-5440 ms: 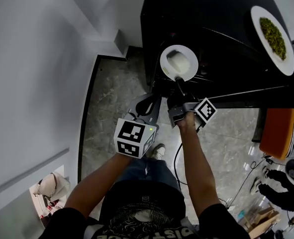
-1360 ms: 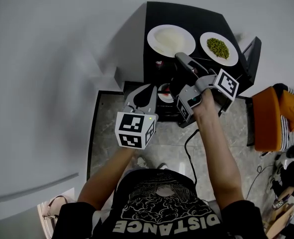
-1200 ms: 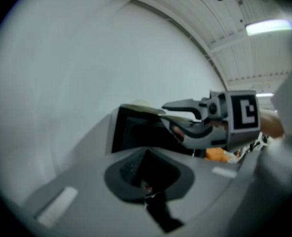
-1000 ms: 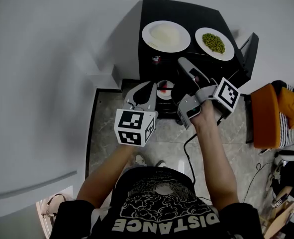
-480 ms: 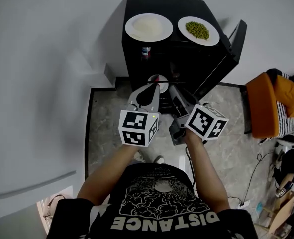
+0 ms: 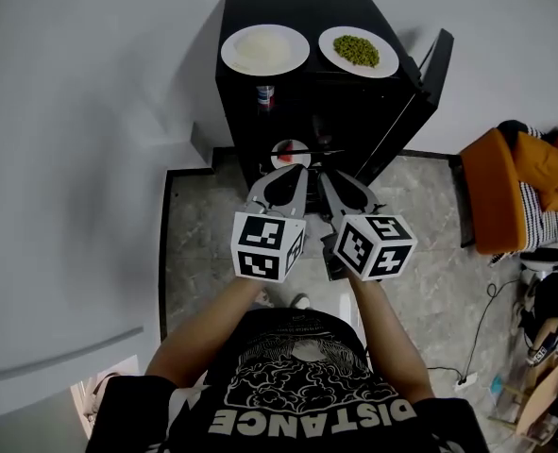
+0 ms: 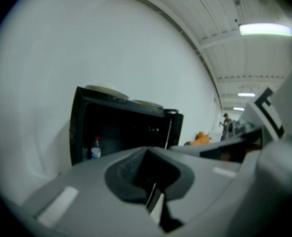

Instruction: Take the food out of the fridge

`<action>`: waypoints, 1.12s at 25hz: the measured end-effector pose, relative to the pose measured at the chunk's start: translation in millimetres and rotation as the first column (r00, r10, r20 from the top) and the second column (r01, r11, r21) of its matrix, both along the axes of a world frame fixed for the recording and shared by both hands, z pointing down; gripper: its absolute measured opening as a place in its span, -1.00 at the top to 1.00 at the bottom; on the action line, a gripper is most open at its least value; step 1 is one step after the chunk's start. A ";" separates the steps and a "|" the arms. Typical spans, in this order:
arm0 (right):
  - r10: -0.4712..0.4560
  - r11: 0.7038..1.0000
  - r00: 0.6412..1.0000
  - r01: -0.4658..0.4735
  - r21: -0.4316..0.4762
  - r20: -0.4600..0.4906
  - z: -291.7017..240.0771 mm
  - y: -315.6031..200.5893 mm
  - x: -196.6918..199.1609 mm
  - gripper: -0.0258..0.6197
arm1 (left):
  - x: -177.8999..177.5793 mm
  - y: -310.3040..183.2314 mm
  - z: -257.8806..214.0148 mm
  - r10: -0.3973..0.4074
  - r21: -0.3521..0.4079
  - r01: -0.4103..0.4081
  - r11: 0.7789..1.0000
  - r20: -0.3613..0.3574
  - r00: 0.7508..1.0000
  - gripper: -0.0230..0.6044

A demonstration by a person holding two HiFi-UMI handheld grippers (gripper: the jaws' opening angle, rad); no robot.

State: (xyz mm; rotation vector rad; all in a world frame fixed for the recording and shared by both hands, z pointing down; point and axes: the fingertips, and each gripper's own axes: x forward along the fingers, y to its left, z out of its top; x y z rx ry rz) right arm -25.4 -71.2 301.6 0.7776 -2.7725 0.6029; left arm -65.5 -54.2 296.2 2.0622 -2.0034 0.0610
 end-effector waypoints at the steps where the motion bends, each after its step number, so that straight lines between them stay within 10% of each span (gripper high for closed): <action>1: 0.001 1.000 1.000 -0.001 -0.001 0.001 0.1 -0.4 1.0 0.79 | 0.7 0.1 0.4 0.001 -0.001 -0.001 1.000 0.001 1.000 0.92; 28: -0.124 0.929 0.986 0.155 -0.336 0.114 125.1 -5.5 -8.3 0.79 | -6.6 21.5 89.9 -0.152 -0.050 0.148 0.988 -0.101 0.983 0.92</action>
